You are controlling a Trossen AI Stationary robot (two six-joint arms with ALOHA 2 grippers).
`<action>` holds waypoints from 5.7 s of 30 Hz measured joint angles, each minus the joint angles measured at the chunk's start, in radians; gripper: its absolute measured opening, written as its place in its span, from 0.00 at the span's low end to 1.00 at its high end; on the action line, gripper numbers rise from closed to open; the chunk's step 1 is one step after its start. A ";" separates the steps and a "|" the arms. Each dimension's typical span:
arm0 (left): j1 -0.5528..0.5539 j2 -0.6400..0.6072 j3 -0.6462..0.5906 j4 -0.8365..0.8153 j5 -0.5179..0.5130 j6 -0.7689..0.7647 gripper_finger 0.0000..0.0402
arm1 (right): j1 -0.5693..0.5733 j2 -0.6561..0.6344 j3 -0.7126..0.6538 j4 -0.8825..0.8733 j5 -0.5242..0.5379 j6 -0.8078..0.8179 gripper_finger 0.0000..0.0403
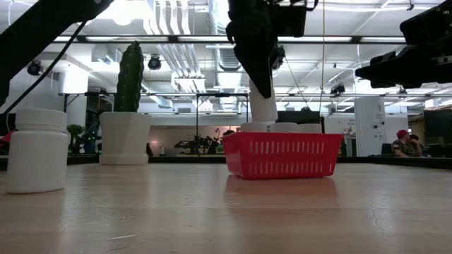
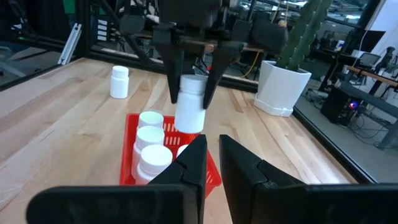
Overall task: Pick and place pill bottles into a basket
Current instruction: Put the white medicine bottle into the red basket
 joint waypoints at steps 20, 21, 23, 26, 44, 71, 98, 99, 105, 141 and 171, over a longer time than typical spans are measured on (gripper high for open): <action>0.003 0.053 0.002 0.028 0.000 0.009 0.38 | 0.000 0.000 0.000 0.000 0.000 0.000 0.08; 0.003 0.058 0.002 0.027 0.000 0.009 0.38 | 0.000 0.000 0.000 0.000 0.000 0.000 0.08; 0.004 0.066 0.002 0.027 0.000 0.009 0.38 | 0.000 0.000 0.000 0.000 0.000 0.000 0.08; 0.005 0.070 0.001 0.027 0.000 0.009 0.38 | 0.000 0.000 0.000 0.000 0.000 0.000 0.08; 0.005 0.074 -0.003 0.061 0.000 0.005 0.39 | -0.001 0.000 0.000 0.000 0.000 0.000 0.08; 0.005 0.126 0.002 0.080 0.005 0.009 0.39 | 0.000 0.000 0.000 0.000 0.000 0.000 0.08; 0.005 0.098 0.003 0.115 0.005 0.008 0.51 | -0.001 0.000 0.000 0.000 0.000 0.000 0.08; 0.005 0.093 0.003 0.115 0.005 0.008 0.51 | -0.001 0.000 0.000 0.000 0.000 0.000 0.08; 0.005 0.084 0.003 0.100 -0.001 0.008 0.51 | -0.001 0.001 0.000 0.000 0.000 0.000 0.08; -0.317 -0.330 -0.495 0.159 -0.090 -0.104 0.51 | 0.000 0.000 0.000 0.000 0.000 0.000 0.08; -0.444 -0.644 -1.043 0.314 0.098 -0.529 0.51 | -0.001 0.002 0.000 0.000 0.000 0.000 0.08</action>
